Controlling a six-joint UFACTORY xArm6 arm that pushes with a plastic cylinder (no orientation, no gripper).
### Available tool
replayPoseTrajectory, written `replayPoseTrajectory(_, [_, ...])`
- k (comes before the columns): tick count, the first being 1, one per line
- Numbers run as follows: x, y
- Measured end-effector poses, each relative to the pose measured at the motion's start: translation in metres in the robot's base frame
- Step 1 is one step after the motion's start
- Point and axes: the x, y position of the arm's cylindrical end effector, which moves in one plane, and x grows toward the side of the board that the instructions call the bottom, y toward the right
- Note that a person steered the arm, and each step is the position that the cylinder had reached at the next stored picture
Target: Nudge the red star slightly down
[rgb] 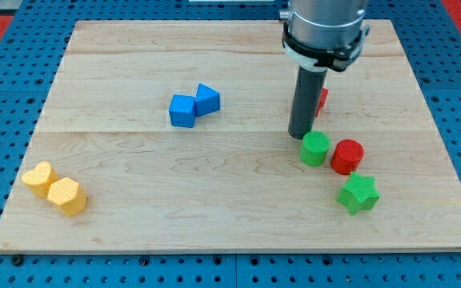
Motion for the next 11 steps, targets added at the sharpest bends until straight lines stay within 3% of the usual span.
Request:
replayPoseTrajectory(1, [0.018,0.001])
replayPoseTrajectory(2, [0.006,-0.002])
replayPoseTrajectory(3, [-0.044,-0.018])
replayPoseTrajectory(5, [-0.093,-0.099])
replayPoseTrajectory(8, [-0.126,-0.053])
replayPoseTrajectory(9, [-0.122,-0.014])
replayPoseTrajectory(10, [-0.067,0.005])
replayPoseTrajectory(11, [-0.087,-0.003])
